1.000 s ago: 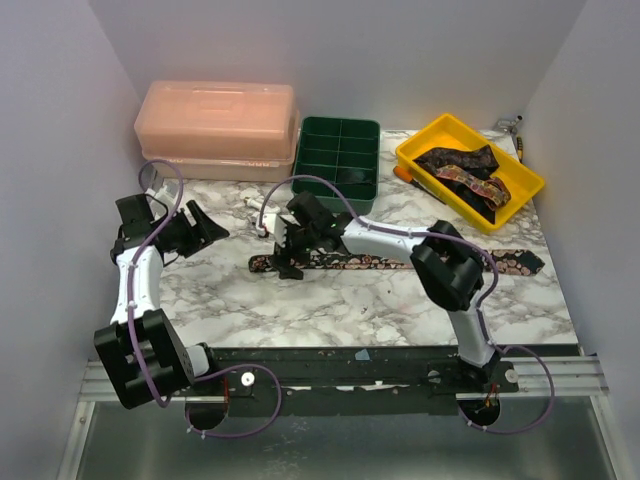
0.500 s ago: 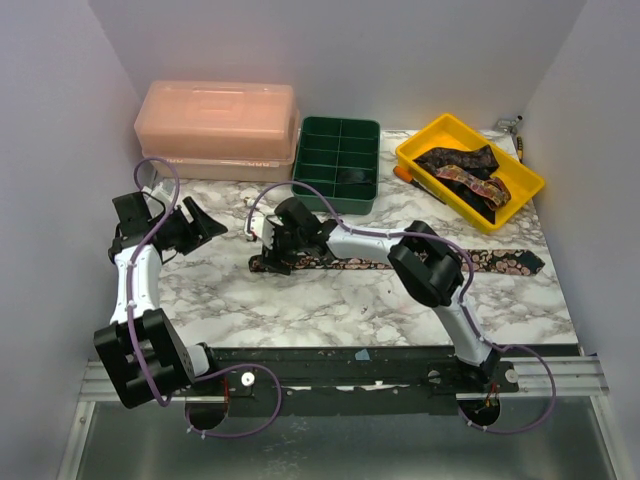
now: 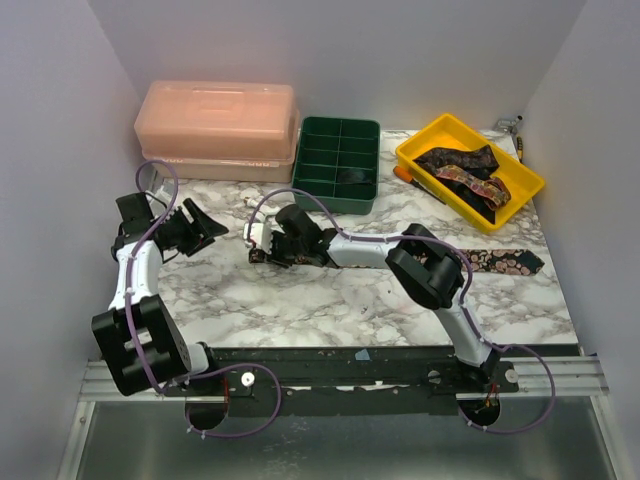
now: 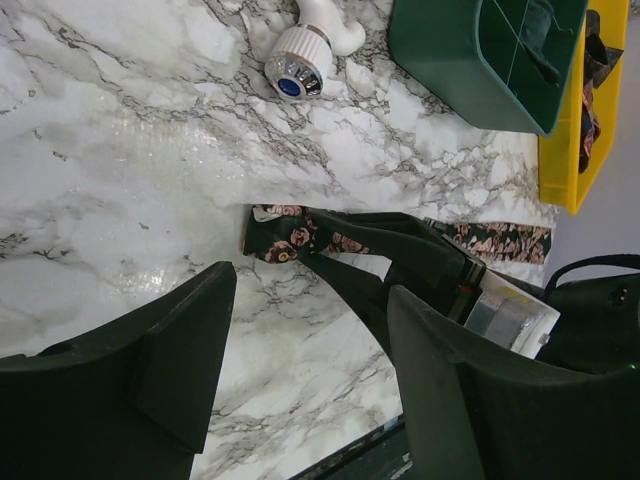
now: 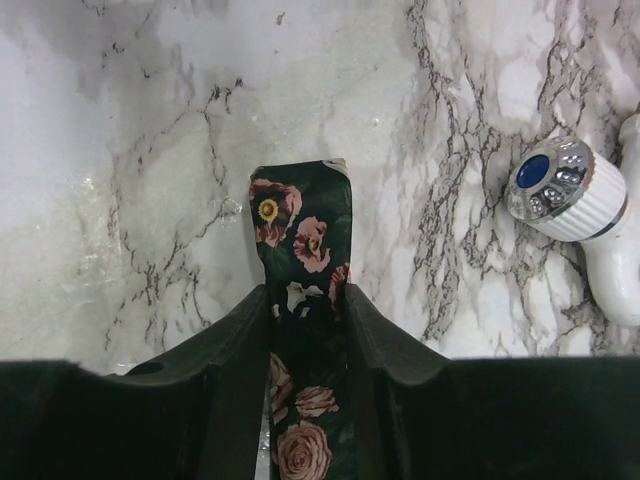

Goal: Roll the ties
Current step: Roll the tie at the center of the board.

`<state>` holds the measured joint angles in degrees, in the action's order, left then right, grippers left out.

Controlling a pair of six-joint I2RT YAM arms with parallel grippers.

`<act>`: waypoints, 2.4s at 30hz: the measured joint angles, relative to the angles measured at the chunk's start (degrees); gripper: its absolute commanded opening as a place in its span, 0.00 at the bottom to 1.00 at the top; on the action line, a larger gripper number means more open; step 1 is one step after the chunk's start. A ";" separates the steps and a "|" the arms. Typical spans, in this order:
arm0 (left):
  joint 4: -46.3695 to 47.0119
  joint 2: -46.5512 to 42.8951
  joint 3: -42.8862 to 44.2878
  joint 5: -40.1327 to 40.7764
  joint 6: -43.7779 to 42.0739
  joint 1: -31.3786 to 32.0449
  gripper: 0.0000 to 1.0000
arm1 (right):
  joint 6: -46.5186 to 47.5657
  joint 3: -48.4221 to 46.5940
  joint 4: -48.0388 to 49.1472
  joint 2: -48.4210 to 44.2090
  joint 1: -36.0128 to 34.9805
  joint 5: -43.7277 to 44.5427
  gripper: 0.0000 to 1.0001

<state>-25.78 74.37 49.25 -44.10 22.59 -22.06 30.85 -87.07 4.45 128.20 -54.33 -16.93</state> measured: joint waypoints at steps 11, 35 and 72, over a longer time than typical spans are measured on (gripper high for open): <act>5.25 3.58 -2.40 -6.91 4.39 0.57 0.92 | -5.42 -0.63 -2.40 -1.18 0.07 1.22 0.90; 26.21 22.99 -3.21 -20.74 14.71 15.10 0.98 | -16.00 9.75 -17.33 -24.81 11.72 -1.49 1.00; 27.34 29.86 -3.76 -17.84 18.08 18.71 0.99 | -14.95 10.78 -23.23 -25.07 13.92 -0.48 1.00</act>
<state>1.56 104.22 45.50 -61.93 40.66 -3.36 15.90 -76.29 -18.79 103.13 -40.40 -17.41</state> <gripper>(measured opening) 0.984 0.998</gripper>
